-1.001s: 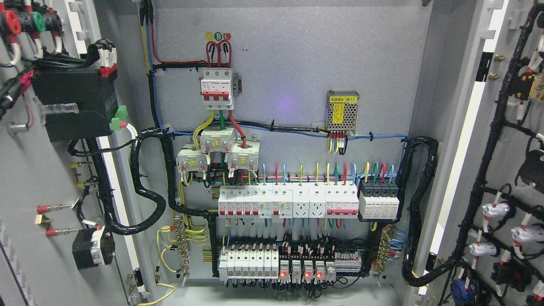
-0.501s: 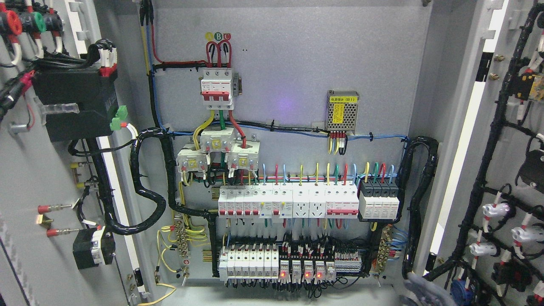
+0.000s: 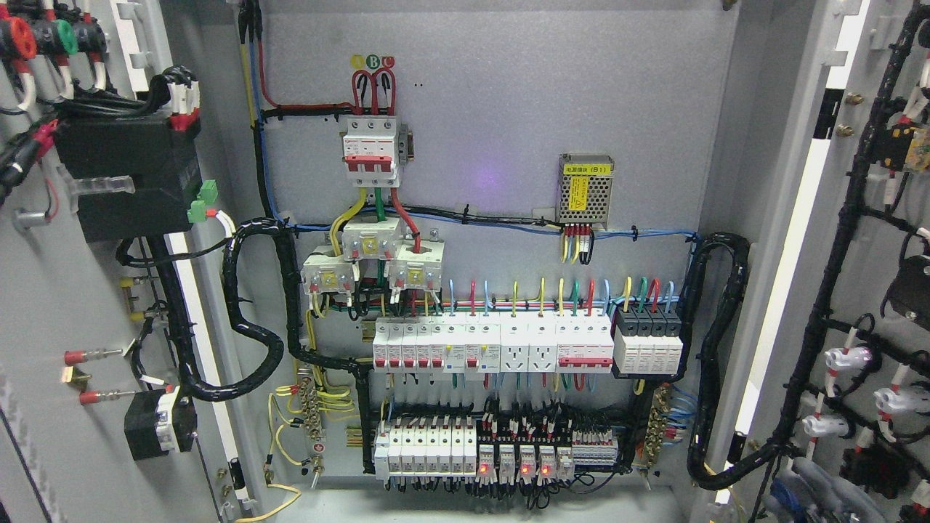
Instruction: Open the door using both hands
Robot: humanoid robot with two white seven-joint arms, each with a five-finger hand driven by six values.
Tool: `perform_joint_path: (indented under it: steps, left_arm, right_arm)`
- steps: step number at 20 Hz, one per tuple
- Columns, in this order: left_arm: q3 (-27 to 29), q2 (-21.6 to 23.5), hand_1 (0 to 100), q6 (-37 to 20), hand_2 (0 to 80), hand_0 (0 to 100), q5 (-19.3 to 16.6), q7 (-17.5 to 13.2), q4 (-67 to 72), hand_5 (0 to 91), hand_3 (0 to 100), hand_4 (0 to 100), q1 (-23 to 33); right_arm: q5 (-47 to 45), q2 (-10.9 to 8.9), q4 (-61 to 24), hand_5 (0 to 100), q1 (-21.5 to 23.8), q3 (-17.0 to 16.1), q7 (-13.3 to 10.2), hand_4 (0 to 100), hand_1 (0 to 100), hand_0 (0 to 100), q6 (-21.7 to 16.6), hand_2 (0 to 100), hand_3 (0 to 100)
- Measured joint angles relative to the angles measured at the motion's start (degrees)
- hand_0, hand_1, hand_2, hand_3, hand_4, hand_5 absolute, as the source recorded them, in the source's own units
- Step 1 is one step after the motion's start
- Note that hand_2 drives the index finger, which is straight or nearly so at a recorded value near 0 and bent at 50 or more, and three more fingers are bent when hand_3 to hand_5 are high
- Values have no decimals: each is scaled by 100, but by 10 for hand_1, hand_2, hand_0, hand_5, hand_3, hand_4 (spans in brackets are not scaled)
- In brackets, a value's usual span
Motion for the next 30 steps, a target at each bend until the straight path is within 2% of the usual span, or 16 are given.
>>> perform_joint_path:
  steps: [4,10,12,15,22,30]
  left_arm:
    - [-568,455,0,-627,0,0,271,-25,-1708,0,0,0,272]
    - [-1145,1049,0,-2588,0,0,451,-46,-3655,0,0,0,385]
    - [-1270,1200,0,-2983,0,0,474,-70,-4141,0,0,0,396]
    - [-1408,1432,0,-3199,0,0,495,-25,-4833,0,0,0,425]
    - [-1363,1773,0,-3250,0,0,505,52,-5963,0,0,0,604]
    - [-1178,1808,0,-3250,0,0,521,64,-6742,0,0,0,751]
  right_arm:
    - [-142,0,37,0,141,-226,-1,0,0,0,-6,0,0]
    - [-258,25,128,0,236,-649,-2,0,0,0,-13,0,0]
    - [-277,43,163,0,253,-787,-3,0,0,0,-14,0,0]
    - [-297,71,218,0,290,-953,-5,0,0,0,-14,0,0]
    - [-319,174,388,0,388,-1266,-6,0,0,0,-11,0,0]
    - [-848,284,595,0,428,-1568,-37,0,0,0,3,0,0]
